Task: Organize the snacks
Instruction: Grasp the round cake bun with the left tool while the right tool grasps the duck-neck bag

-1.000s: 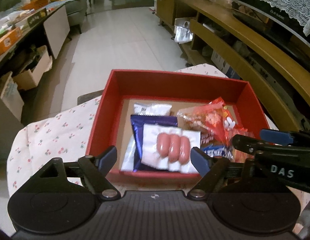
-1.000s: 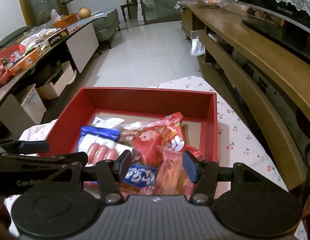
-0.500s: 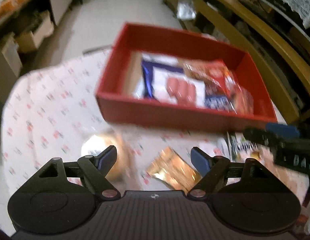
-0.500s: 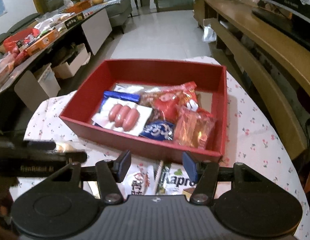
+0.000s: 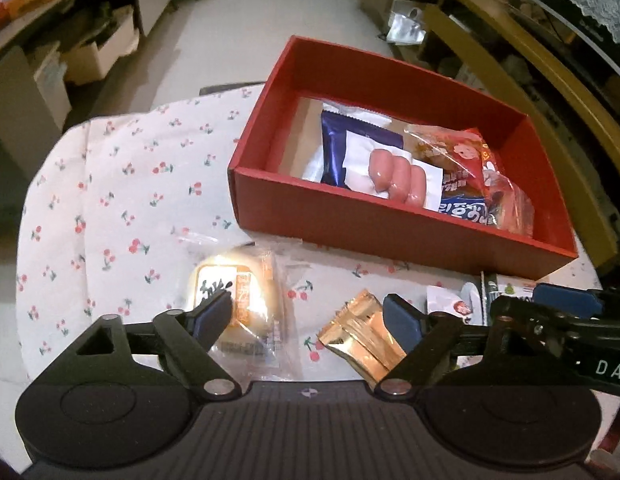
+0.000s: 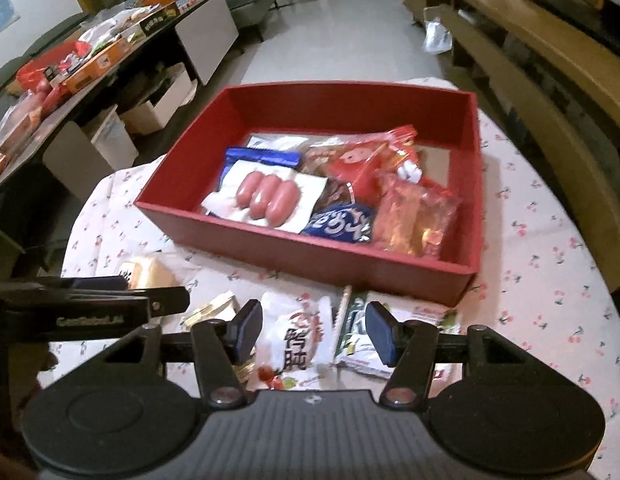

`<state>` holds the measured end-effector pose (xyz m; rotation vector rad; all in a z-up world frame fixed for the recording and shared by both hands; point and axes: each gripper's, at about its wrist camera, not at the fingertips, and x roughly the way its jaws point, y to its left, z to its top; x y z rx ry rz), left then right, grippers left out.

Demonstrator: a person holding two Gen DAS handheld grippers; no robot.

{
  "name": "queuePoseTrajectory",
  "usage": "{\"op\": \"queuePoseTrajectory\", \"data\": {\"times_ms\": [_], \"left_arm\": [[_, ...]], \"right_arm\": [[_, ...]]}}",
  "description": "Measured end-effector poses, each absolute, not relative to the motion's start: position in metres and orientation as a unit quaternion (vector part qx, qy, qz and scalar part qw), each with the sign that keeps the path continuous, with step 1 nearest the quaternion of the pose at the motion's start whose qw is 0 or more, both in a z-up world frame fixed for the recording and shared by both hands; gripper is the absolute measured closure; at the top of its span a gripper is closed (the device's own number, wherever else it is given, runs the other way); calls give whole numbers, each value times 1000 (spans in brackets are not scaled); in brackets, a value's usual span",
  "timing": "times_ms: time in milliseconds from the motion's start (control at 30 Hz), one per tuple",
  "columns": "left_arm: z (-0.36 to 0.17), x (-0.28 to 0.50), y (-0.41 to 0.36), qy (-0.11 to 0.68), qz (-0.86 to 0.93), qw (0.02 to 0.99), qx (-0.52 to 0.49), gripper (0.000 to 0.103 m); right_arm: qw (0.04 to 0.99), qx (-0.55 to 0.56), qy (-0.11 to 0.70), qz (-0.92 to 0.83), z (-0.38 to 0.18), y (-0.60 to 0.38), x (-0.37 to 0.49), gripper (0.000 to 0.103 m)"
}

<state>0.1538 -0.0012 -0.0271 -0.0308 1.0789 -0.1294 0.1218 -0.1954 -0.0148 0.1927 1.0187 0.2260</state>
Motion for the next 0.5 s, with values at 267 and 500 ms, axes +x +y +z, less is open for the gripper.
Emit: {"op": "queuePoseTrajectory", "data": {"times_ms": [267,500], "left_arm": [[-16,163,23,500,-33,865,-38,14],[-62,181,19,562,-7,826,-40,22]], "right_arm": [[853,88,503,109,-24,-187,126,43],[843,89,518,116,-33,-179,129,43]]}}
